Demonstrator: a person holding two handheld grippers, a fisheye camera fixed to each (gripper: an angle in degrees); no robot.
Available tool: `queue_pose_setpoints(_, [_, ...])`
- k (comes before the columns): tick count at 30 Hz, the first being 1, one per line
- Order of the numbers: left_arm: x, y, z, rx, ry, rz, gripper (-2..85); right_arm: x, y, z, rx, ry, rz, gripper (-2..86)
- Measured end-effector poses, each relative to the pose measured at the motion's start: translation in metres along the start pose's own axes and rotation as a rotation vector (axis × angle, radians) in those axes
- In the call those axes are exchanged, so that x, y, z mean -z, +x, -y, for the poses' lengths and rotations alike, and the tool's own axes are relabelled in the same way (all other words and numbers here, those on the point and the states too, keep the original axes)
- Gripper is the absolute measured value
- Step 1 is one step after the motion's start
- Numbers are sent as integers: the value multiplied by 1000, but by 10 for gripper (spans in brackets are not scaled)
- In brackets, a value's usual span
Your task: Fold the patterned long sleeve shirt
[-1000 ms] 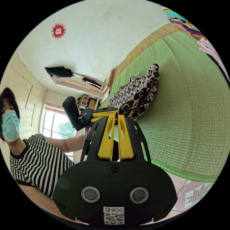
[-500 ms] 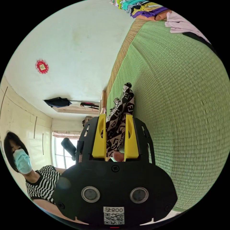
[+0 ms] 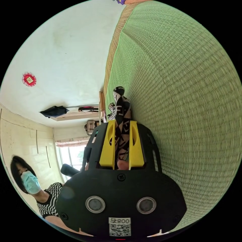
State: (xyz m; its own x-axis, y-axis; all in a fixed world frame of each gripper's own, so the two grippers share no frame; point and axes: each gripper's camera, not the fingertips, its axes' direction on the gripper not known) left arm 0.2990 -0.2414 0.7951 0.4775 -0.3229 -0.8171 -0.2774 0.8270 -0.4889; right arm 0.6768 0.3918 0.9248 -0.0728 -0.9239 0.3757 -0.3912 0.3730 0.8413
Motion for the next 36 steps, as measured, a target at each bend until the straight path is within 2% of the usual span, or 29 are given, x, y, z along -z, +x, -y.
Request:
queue_pose_setpoints(11, [10,-11,-24,8,26,-38,31,-23,52,-5,-30,29,29,34])
queue_pose_setpoints(21, [77,-44,-76,56,177,-123,31,-72,23,-29,108,79,19,27])
queue_pose_setpoints(27, [133,-78,-125,120,294,-165,31,-134,4,-49,185,104,7,26])
queue_pose_setpoints(36, [215,-143,-224,270,465,-222,30,-279,-22,-77,324,45,-41,29])
